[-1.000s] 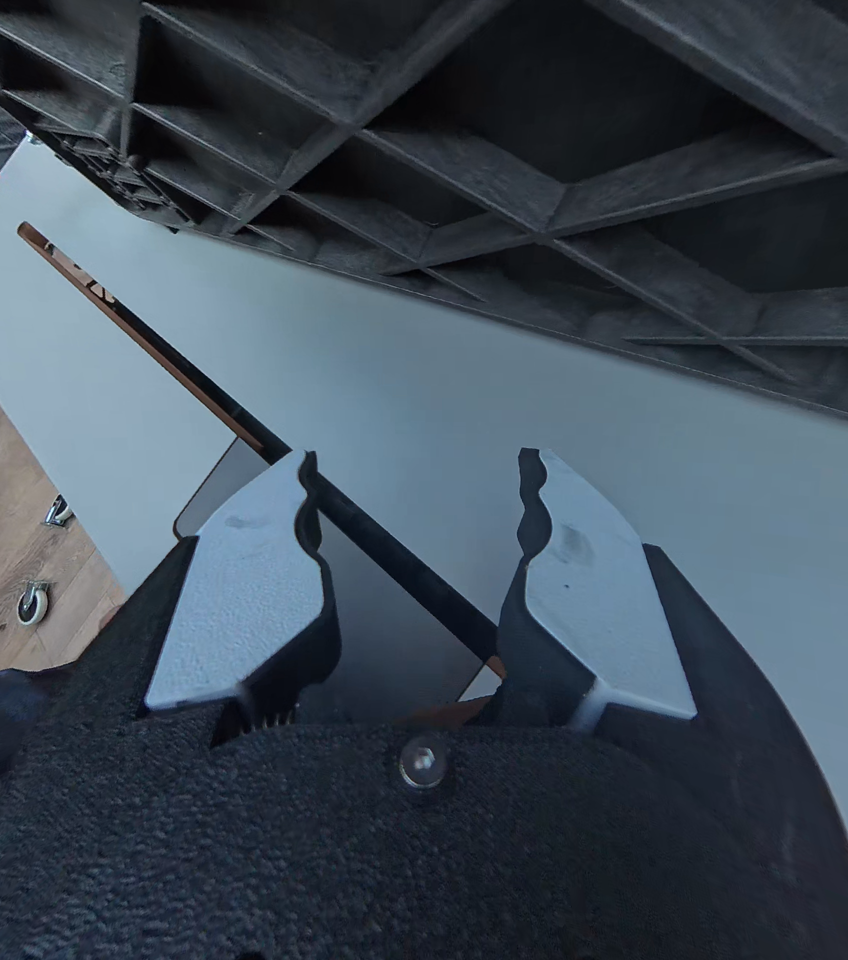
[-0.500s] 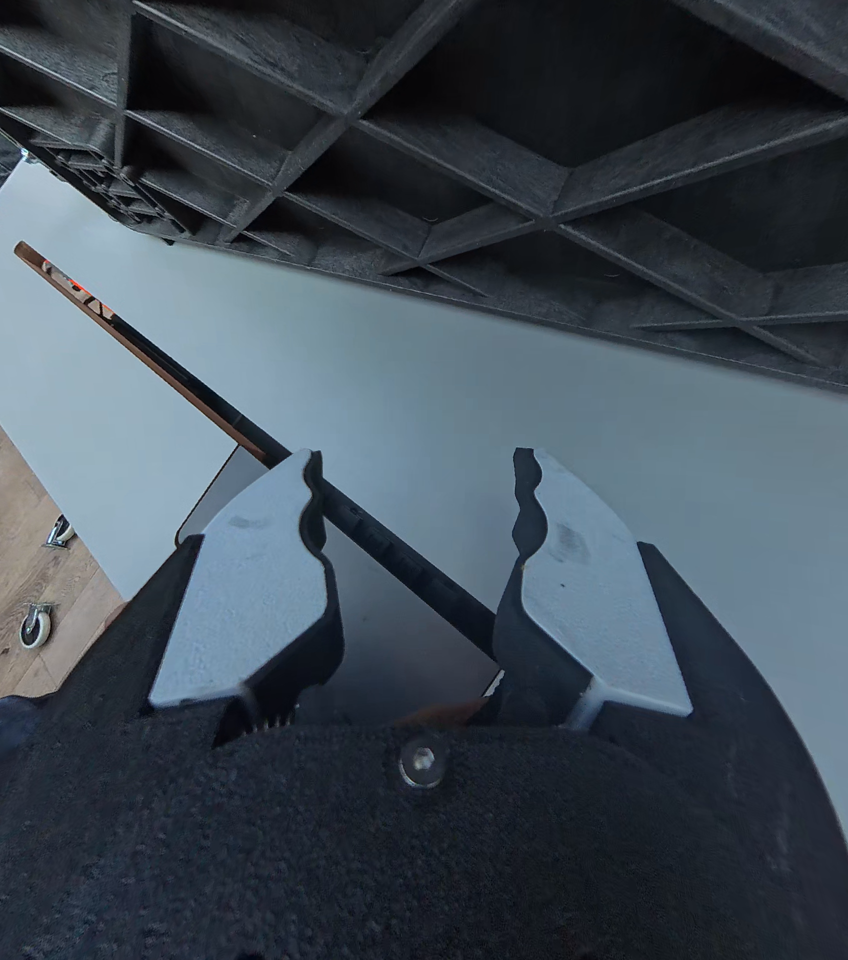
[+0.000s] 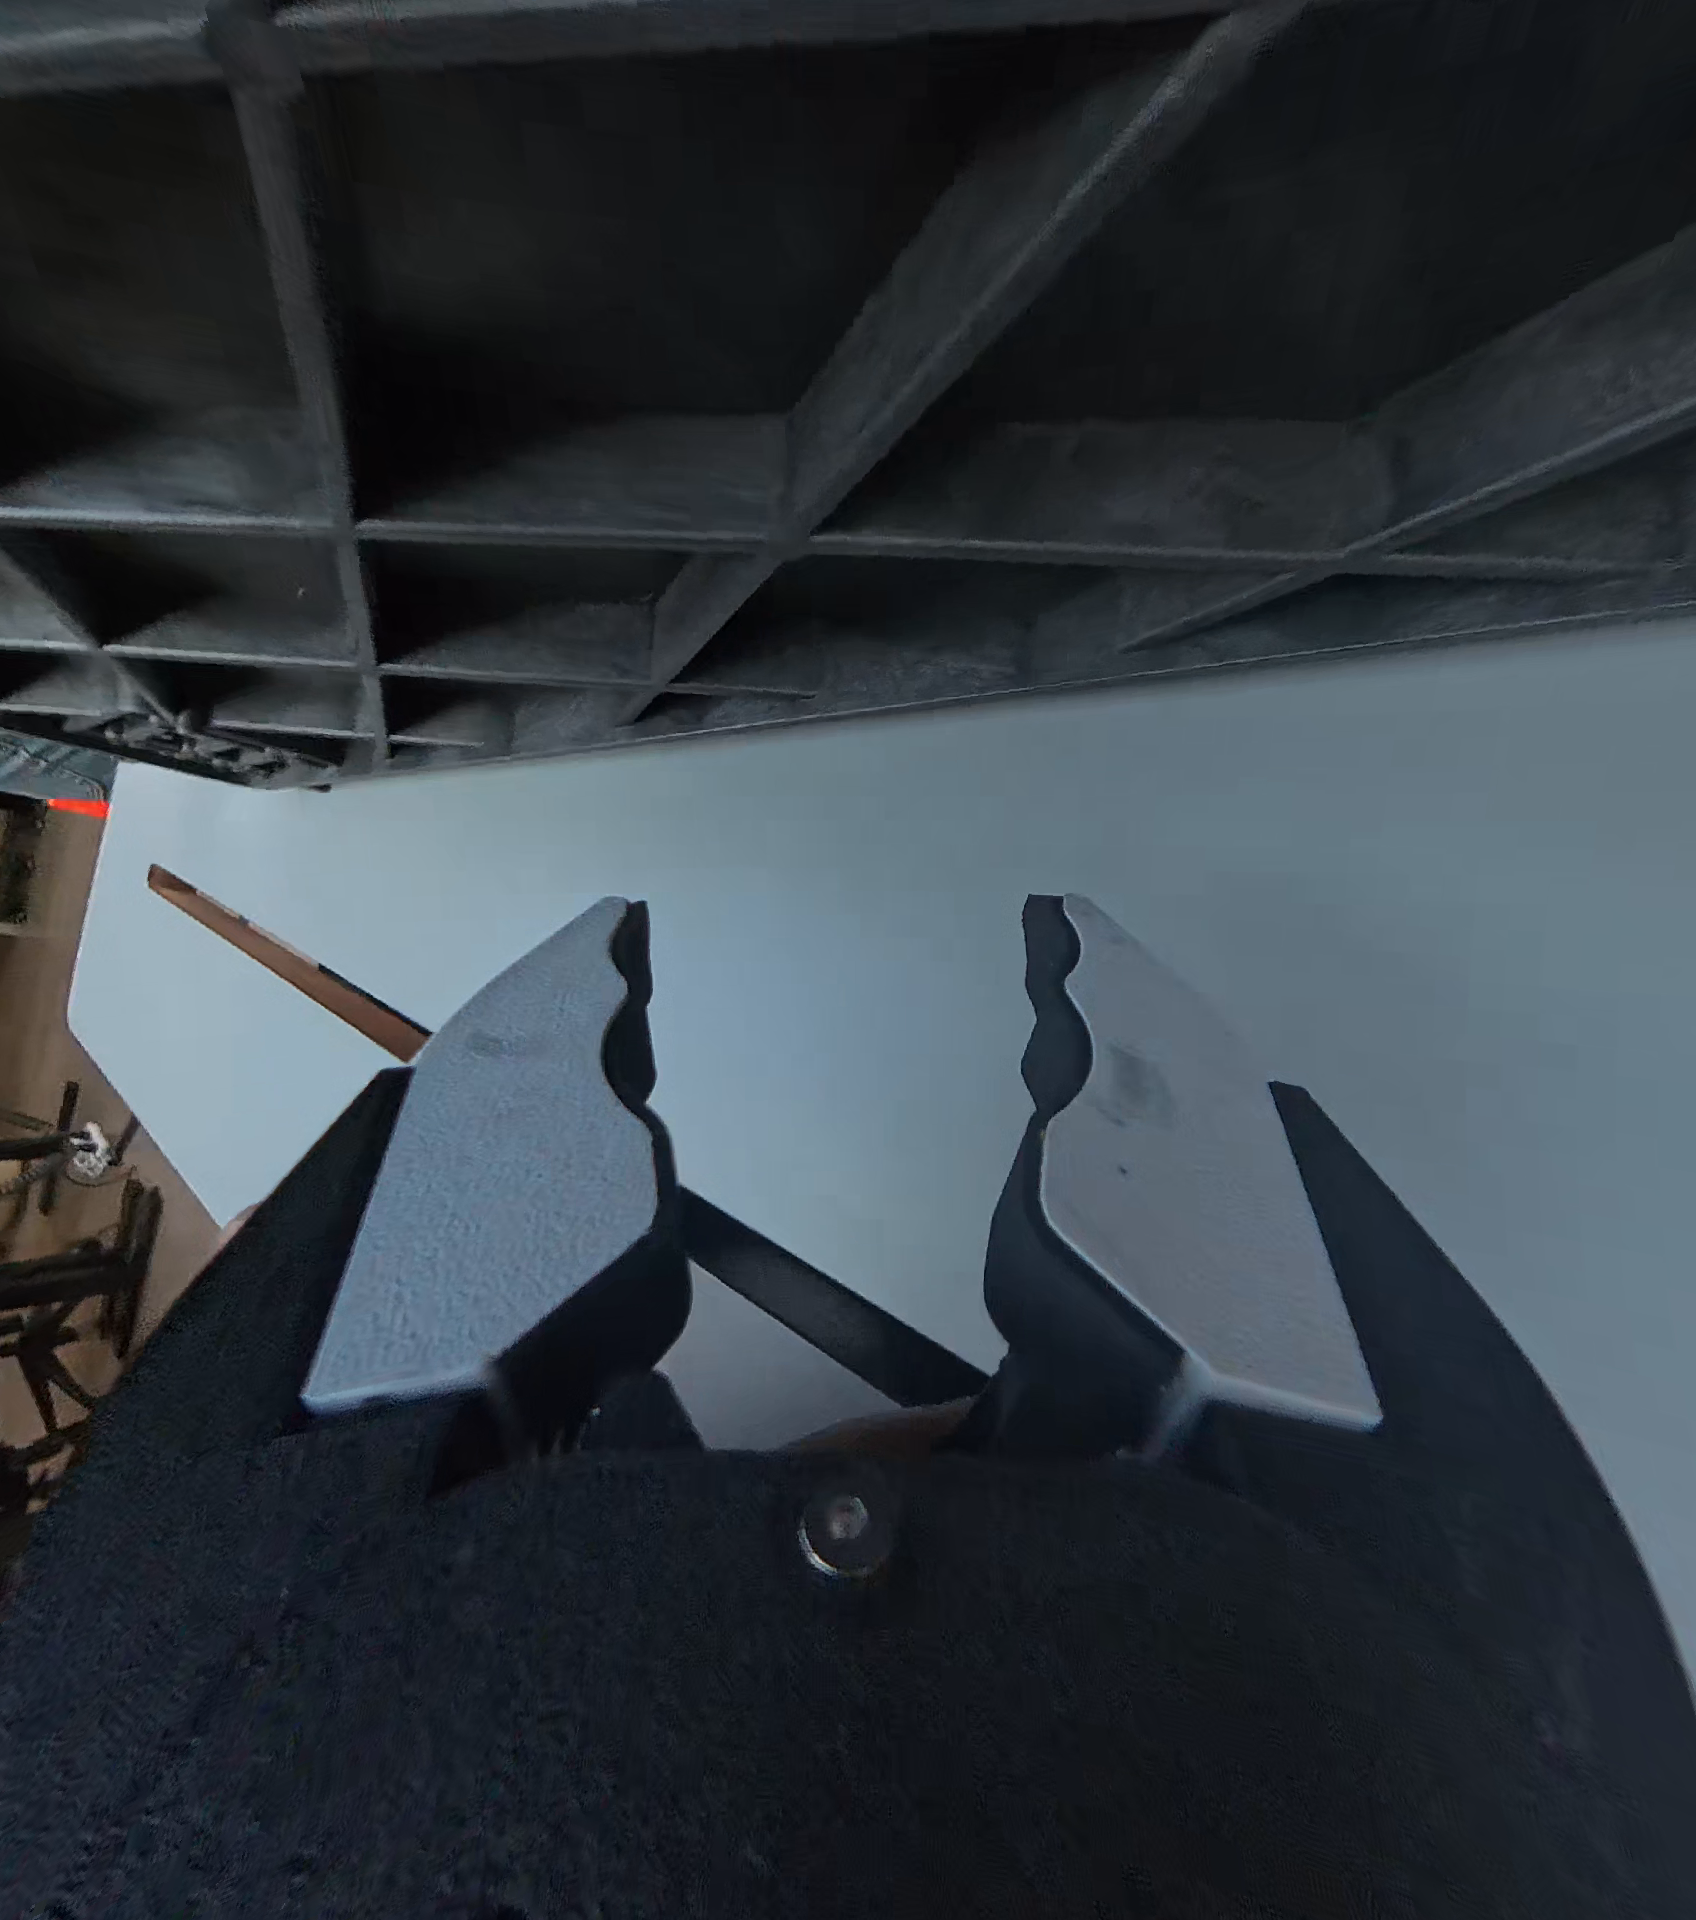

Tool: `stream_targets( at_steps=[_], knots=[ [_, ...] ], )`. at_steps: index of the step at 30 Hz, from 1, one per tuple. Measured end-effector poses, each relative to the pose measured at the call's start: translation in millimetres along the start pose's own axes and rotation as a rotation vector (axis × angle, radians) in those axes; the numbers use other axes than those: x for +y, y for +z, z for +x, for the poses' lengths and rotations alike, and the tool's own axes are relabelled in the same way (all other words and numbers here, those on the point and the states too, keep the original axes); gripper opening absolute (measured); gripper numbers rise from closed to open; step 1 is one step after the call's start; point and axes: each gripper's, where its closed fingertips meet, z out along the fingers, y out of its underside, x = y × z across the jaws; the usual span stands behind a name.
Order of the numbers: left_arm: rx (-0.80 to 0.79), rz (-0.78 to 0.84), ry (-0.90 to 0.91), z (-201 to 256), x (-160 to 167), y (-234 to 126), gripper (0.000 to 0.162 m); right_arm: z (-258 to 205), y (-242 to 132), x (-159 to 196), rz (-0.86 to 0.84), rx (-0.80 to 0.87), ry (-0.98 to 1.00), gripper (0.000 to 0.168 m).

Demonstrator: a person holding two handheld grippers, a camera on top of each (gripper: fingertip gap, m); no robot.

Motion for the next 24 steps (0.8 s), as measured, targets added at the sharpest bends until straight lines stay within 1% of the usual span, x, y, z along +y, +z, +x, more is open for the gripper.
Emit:
stream_targets(
  at_steps=[4, 7, 9, 11, 13, 15, 17, 19, 20, 22, 24],
  knots=[
    [0.027, -0.013, -0.008, -5, 2, 7, 0.028, 22, 1, -17, 0.037, 0.027, 0.045, 0.07],
    [0.054, -0.023, -0.024, -12, 5, 18, 0.027, 43, -16, -39, 0.106, 0.112, -0.016, 0.074],
    [0.074, -0.035, -0.027, -16, 6, 24, 0.027, 61, -43, -65, 0.2, 0.188, -0.06, 0.074],
    [0.091, -0.038, -0.034, -19, 8, 30, 0.027, 85, -84, -101, 0.325, 0.282, -0.107, 0.073],
    [0.104, -0.039, -0.036, -22, 9, 35, 0.027, 102, -130, -143, 0.442, 0.34, -0.155, 0.07],
    [0.114, -0.041, -0.043, -24, 10, 39, 0.027, 106, -175, -190, 0.534, 0.373, -0.238, 0.07],
    [0.124, -0.044, -0.049, -25, 10, 42, 0.027, 91, -216, -237, 0.592, 0.436, -0.437, 0.069],
    [0.134, -0.051, -0.047, -27, 11, 46, 0.027, 55, -247, -278, 0.635, 0.515, -0.727, 0.065],
    [0.139, -0.053, -0.05, -28, 11, 48, 0.027, 33, -257, -294, 0.651, 0.549, -0.882, 0.063],
    [0.146, -0.055, -0.056, -30, 12, 51, 0.027, -17, -263, -315, 0.672, 0.591, -1.184, 0.056],
    [0.15, -0.054, -0.068, -31, 13, 54, 0.027, -59, -251, -325, 0.647, 0.592, -1.437, 0.051]
  ],
)
